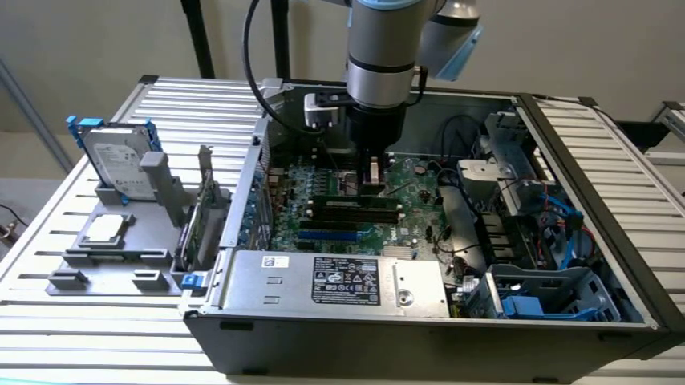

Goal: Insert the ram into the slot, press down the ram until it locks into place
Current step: 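Insert the ram into the slot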

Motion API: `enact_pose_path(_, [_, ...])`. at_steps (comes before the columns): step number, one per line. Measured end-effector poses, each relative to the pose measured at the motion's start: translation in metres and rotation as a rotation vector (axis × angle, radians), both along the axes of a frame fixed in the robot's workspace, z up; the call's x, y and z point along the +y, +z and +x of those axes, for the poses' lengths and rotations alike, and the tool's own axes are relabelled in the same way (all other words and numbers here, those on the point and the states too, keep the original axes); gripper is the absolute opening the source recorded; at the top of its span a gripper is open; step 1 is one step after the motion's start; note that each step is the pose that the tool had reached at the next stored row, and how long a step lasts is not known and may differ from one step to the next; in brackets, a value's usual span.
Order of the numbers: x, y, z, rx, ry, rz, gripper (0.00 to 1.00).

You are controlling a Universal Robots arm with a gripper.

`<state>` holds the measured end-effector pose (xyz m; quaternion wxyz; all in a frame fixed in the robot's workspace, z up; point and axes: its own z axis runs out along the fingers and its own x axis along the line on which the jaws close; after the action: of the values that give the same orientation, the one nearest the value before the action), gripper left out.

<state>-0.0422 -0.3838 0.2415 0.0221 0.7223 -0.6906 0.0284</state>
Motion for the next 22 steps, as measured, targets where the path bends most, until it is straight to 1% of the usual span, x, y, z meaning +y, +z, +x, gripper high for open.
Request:
enact_pose_path(2, [0.0, 0.0001, 0.0, -0.0021, -0.002, -0.0003, 0.13])
enact_pose_path(5, [-0.0001, -0.0001, -0.0002, -0.0075, -0.011, -0.0006, 0.13])
enact_pose_path(7, [0.0, -0.0007, -0.0003, -0.0138, -0.02, -0.0012, 0.13])
enact_pose_path(9, [0.0, -0.0018, -0.001, -0.0215, -0.027, -0.0025, 0.13])
enact_pose_path(10, [0.0, -0.0024, -0.0019, -0.0245, -0.03, -0.0028, 0.13])
enact_pose_path(12, [0.0, -0.0036, -0.0042, -0.0282, -0.032, -0.0043, 0.13])
enact_pose_path(15, [0.0, -0.0052, -0.0057, -0.0305, -0.035, -0.0052, 0.13])
enact_pose_path(22, [0.0001, -0.0075, -0.0058, -0.0309, -0.048, -0.0056, 0.13])
